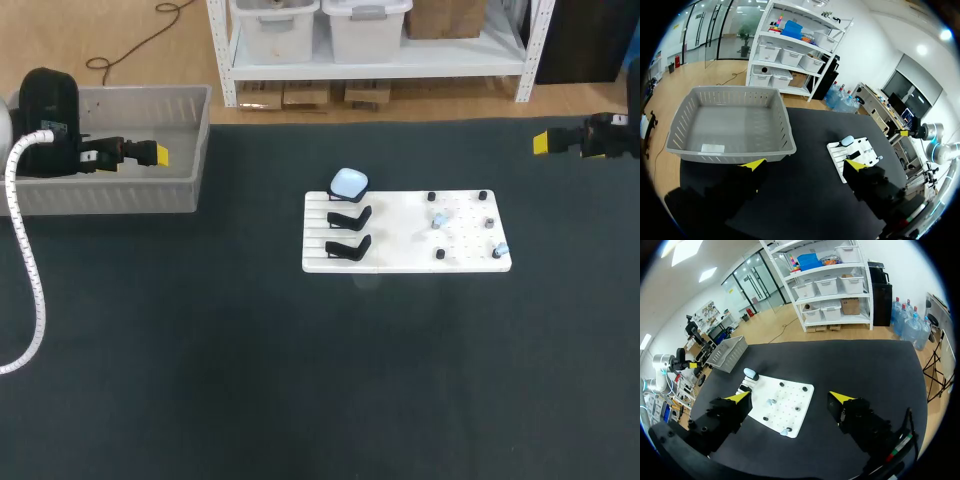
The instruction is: Pick up each earbud case from the left stands, insert the matching earbuds, close the lid, and place the case in the box.
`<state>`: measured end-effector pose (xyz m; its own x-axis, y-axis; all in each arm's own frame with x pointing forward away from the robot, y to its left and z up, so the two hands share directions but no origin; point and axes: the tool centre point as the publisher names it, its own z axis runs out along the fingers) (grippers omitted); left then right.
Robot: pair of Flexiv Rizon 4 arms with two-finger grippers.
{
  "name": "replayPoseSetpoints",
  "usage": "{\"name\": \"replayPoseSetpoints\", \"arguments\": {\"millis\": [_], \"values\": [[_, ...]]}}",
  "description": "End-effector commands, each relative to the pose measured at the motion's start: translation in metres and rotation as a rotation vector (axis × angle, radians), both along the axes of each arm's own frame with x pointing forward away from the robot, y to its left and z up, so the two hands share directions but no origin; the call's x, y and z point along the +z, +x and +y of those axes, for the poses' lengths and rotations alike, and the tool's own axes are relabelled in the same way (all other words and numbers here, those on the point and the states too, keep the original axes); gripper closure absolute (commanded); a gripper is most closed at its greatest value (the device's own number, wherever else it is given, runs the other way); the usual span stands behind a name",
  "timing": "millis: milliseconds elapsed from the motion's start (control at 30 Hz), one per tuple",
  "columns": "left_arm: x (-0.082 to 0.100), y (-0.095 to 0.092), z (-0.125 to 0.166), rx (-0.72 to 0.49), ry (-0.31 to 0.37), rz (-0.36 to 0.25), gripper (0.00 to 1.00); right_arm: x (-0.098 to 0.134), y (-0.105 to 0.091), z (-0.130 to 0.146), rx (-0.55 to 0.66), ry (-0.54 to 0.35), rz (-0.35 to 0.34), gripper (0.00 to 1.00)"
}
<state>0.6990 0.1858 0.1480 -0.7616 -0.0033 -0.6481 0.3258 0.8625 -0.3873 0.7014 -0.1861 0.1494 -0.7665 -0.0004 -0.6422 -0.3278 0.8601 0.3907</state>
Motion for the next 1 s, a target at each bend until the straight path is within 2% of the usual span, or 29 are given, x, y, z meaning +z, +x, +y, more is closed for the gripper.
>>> {"name": "replayPoseSetpoints", "arguments": {"millis": [33, 100, 133, 333, 400, 500, 1000], "values": [[0.006, 0.001, -0.003, -0.015, -0.018, -0.020, 0.00, 0.000, 0.000, 0.000, -0.001, -0.002, 0.000, 0.00], [0.014, 0.000, -0.007, -0.079, -0.047, -0.032, 0.00, 0.000, 0.000, 0.000, -0.001, -0.002, 0.000, 0.00], [0.018, 0.000, -0.009, -0.095, -0.051, -0.062, 0.00, 0.000, 0.000, 0.000, -0.001, -0.002, 0.000, 0.00], [0.036, 0.003, -0.023, -0.234, -0.038, -0.181, 0.00, 0.000, 0.000, 0.000, -0.001, -0.002, 0.000, 0.00], [0.041, 0.003, -0.027, -0.320, -0.044, -0.232, 0.00, 0.000, 0.000, 0.000, -0.001, -0.002, 0.000, 0.00], [0.045, 0.004, -0.032, -0.418, -0.037, -0.274, 0.00, 0.000, 0.000, 0.000, -0.001, -0.002, 0.000, 0.00], [0.031, 0.032, -0.072, -0.831, 0.002, -0.429, 0.00, 0.000, 0.000, 0.000, -0.001, -0.002, 0.000, 0.00]]}}
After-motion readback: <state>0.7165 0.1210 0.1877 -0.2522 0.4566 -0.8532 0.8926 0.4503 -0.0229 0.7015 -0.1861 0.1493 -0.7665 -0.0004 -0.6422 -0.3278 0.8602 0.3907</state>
